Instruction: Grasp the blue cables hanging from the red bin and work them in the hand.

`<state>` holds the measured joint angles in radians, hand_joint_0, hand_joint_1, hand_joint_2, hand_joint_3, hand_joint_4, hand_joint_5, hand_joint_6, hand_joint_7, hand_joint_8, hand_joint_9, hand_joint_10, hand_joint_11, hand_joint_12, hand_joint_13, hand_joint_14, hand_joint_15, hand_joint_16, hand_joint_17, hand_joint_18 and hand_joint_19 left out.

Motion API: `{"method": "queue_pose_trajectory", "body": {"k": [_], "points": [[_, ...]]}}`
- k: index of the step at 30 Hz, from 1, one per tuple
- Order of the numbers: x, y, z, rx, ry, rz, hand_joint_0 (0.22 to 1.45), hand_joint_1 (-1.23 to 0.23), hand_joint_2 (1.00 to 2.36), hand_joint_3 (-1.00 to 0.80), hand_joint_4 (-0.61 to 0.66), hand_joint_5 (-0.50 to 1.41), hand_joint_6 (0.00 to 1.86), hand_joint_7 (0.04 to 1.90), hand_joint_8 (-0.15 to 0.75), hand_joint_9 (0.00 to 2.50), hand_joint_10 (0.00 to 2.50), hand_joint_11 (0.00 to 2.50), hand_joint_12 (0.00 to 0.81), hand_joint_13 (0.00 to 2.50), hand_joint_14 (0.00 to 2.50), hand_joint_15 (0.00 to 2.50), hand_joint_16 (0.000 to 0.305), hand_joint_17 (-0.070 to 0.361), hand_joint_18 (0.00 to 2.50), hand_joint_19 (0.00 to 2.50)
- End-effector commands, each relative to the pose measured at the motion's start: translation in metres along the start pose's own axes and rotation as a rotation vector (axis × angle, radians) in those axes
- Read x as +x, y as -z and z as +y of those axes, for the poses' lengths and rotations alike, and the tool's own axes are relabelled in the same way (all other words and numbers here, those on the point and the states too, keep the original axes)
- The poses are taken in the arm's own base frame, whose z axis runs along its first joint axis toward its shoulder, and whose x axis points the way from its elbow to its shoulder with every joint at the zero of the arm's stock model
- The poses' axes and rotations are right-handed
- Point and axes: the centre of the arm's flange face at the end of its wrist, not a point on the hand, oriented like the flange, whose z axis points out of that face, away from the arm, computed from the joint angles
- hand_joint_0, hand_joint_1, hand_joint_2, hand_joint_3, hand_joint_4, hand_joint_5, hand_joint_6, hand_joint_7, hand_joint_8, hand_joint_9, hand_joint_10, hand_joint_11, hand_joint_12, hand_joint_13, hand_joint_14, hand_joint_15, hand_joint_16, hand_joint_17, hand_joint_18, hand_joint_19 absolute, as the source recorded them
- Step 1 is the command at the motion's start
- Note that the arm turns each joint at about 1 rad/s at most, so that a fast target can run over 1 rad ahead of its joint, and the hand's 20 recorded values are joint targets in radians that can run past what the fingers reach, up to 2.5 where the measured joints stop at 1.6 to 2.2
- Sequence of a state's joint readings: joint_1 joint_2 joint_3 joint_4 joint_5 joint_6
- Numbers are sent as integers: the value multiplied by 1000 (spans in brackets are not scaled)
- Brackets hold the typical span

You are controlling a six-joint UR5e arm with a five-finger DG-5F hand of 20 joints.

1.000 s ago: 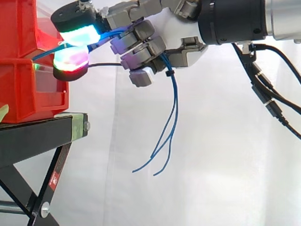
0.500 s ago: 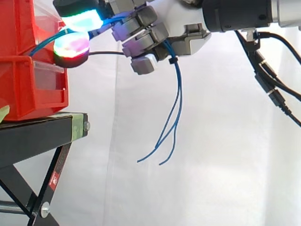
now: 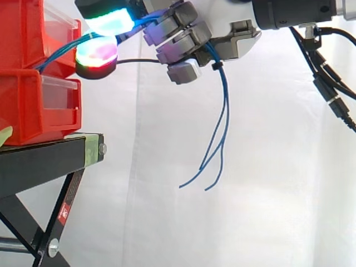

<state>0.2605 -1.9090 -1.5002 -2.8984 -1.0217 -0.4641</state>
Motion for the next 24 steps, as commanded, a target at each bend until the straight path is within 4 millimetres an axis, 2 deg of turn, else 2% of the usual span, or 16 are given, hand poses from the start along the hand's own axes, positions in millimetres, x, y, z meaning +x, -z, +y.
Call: {"method": "queue_pose_trajectory", "body": {"k": [1,12,13,15,18,19,21,24], "points": [[1,2,-2,18,12,11,1108,-645,1596,407,217,449,7,1311,277,1053,2500,2500,411,1278,2500,1824,41,93,1341,1126],[1,7,-6,56,10,29,1084,-649,1571,343,226,481,0,1382,277,1053,2500,2500,411,1278,2500,1824,41,93,1341,1126],[1,7,-7,61,7,33,1190,-655,1296,510,210,480,23,1383,277,1053,2500,2500,411,1278,2500,1824,41,93,1341,1126],[1,9,-8,71,4,37,1227,-655,1201,578,222,467,85,1372,277,1053,2500,2500,411,1278,2500,1824,41,93,1341,1126],[0,9,-8,74,2,39,1233,-651,1184,627,210,451,194,1343,277,1053,2500,2500,411,1278,2500,1824,41,93,1341,1126],[0,9,-8,74,2,39,1209,-646,1248,619,220,443,224,1349,277,1053,2500,2500,411,1278,2500,1824,41,93,1341,1126],[0,9,-8,74,2,39,1186,-647,1305,618,217,438,236,1355,277,1053,2500,2500,411,1278,2500,1824,41,93,1341,1126],[0,10,-9,81,6,40,1174,-658,1362,618,224,404,349,1317,277,1053,2500,2500,411,1278,2500,1824,41,93,1341,1126]]}}
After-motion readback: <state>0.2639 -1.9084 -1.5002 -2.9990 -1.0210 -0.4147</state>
